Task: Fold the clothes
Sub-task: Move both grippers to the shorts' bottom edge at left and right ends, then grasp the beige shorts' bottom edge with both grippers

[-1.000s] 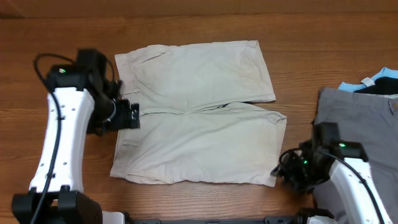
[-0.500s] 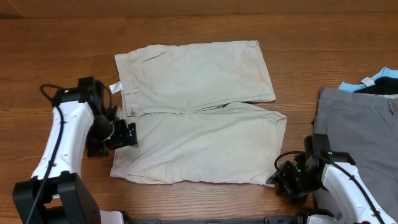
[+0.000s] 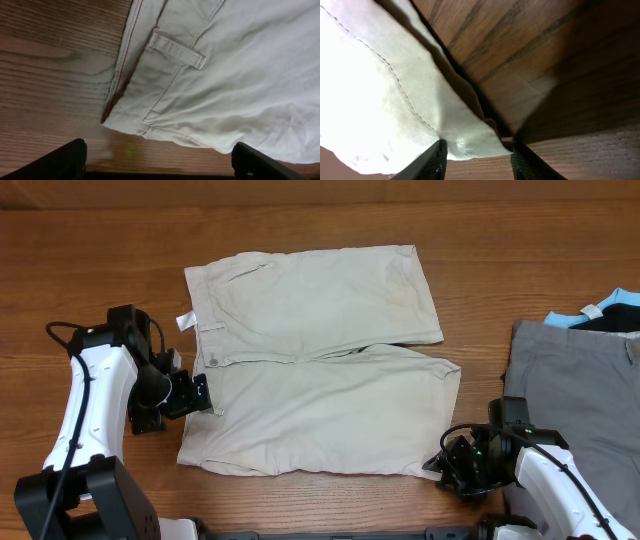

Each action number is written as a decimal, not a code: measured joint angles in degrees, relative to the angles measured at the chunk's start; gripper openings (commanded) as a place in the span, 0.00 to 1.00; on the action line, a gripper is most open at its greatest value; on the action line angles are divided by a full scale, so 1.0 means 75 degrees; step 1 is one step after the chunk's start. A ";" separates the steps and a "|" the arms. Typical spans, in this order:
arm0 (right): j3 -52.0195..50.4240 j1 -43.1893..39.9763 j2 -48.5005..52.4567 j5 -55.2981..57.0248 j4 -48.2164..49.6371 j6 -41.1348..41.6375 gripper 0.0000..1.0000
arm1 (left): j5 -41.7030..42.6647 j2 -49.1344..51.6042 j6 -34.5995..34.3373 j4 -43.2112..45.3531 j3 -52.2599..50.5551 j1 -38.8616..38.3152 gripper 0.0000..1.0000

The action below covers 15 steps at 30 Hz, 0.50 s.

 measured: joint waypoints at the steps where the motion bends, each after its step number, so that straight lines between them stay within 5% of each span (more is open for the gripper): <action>1: 0.0000 0.0000 0.0000 0.0015 0.0023 0.0009 0.33 | 0.0000 0.0000 0.0000 0.0000 0.0000 0.0000 0.95; 7: -0.0015 0.0003 0.0000 0.0315 0.0262 0.0216 0.04 | -0.0003 0.0000 0.0000 0.0000 -0.0003 0.0000 0.95; 15: 0.0504 0.0003 -0.0064 0.0592 -0.0833 0.0041 0.04 | 0.0064 0.0000 0.0003 0.0000 -0.0003 0.0000 0.93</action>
